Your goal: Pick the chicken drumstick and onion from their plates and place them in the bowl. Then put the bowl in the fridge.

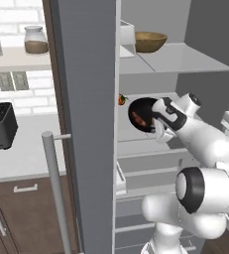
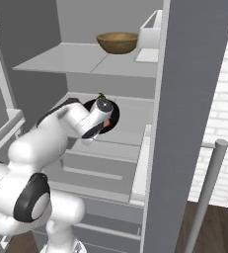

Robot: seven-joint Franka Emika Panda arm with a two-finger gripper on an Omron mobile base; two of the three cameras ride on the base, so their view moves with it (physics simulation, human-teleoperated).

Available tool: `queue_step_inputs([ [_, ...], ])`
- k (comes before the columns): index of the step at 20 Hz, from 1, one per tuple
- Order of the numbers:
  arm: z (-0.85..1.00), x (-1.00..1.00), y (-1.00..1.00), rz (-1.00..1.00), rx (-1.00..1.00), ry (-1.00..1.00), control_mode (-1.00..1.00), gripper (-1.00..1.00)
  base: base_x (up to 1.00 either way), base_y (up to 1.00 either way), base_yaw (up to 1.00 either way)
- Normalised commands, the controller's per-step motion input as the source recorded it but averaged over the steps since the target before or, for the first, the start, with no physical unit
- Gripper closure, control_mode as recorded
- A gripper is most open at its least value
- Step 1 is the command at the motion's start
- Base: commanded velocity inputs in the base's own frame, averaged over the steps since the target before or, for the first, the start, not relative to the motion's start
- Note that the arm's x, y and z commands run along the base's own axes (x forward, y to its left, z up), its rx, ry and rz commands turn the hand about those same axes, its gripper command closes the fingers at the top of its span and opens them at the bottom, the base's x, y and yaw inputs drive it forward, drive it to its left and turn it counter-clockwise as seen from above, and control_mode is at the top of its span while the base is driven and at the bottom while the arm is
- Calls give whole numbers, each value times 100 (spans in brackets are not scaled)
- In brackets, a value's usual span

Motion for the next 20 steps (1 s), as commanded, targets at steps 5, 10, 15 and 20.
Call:
queue_step_inputs([
  [5, -29, 47, 0, 1, 0, 0, -100, 100, 0, 0, 0],
  [10, -28, 42, 0, 0, 0, 1, -100, 100, 0, 0, 0],
  [15, -26, 50, 0, 1, 0, 0, -100, 100, 0, 0, 0],
  [20, -15, 44, 0, 0, 0, -1, -100, -100, 0, 0, 0],
])
